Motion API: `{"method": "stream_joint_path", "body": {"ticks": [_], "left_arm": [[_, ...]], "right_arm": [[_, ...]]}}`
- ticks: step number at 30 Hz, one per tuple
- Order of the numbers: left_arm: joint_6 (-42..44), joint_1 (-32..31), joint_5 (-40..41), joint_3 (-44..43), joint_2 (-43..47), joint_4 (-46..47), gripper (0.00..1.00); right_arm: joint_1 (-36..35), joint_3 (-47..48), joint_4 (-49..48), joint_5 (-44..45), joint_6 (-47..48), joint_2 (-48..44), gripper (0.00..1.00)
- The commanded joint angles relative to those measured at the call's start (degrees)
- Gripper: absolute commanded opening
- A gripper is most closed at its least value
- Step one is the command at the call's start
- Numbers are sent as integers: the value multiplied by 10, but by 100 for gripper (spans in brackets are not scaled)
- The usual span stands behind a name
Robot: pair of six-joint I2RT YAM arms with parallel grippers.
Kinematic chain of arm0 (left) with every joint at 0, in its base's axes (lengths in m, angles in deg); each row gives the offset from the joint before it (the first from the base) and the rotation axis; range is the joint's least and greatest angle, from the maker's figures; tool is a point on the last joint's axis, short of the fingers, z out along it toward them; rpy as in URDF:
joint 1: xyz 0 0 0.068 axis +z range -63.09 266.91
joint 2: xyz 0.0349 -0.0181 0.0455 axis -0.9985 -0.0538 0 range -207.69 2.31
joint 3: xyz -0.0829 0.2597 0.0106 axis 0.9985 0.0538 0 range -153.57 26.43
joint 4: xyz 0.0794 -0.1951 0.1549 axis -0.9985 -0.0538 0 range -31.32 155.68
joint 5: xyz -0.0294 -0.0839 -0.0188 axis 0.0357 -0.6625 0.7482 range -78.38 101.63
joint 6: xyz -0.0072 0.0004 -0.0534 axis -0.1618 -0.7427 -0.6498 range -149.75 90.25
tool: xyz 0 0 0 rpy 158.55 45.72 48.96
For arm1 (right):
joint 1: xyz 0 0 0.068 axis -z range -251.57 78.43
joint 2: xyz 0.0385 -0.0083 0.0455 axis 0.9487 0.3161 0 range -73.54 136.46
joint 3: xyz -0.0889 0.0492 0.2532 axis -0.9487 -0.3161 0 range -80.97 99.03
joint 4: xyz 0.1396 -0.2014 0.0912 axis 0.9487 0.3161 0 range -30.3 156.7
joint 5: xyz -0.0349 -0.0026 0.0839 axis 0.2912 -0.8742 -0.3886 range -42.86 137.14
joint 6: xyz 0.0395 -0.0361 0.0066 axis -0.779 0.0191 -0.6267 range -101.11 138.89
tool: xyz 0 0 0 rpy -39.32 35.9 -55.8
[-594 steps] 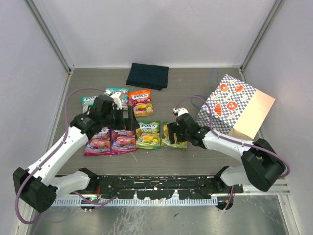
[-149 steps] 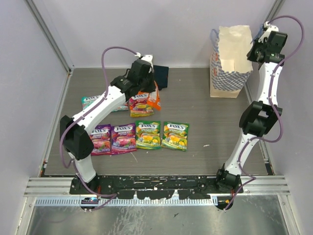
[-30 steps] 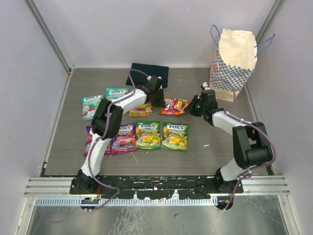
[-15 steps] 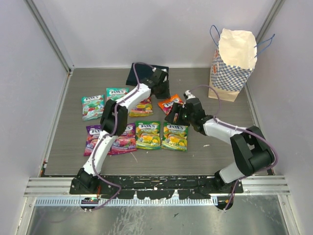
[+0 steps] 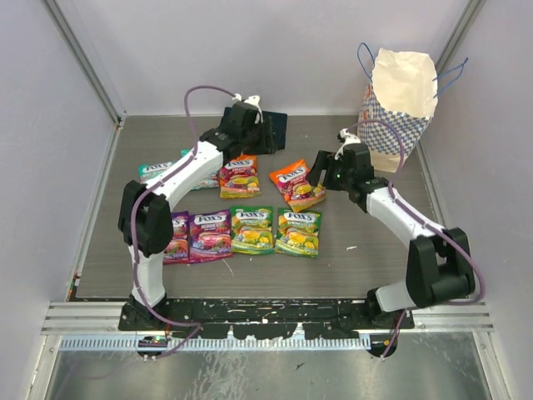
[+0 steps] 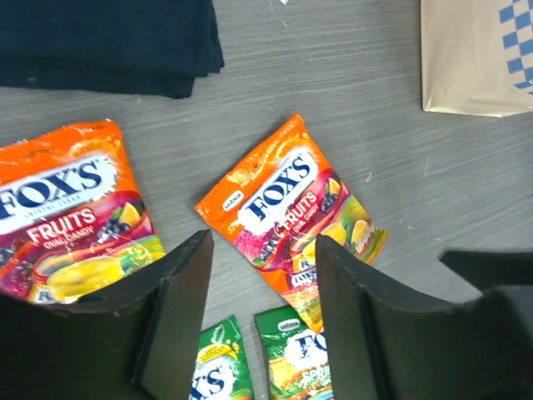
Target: Take the snacks out of the paper bag
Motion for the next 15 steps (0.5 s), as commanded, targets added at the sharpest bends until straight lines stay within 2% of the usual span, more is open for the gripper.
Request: {"method": "stream_joint_path", "body": {"ticks": [1, 6, 10, 15], "left_arm": [[-41, -18, -13, 88, 1, 89, 50], [-59, -27, -49, 76, -66, 118, 43], [-60, -28, -65, 47, -108, 120, 35], [-44, -27, -58, 4, -147, 88, 33]], "right_arm": [[53, 40, -12, -53, 24, 86, 76], [68, 65, -44, -89, 20, 172, 64], [68, 46, -89, -122, -9, 201, 53], [61, 15, -125, -150, -32, 215, 42]]}}
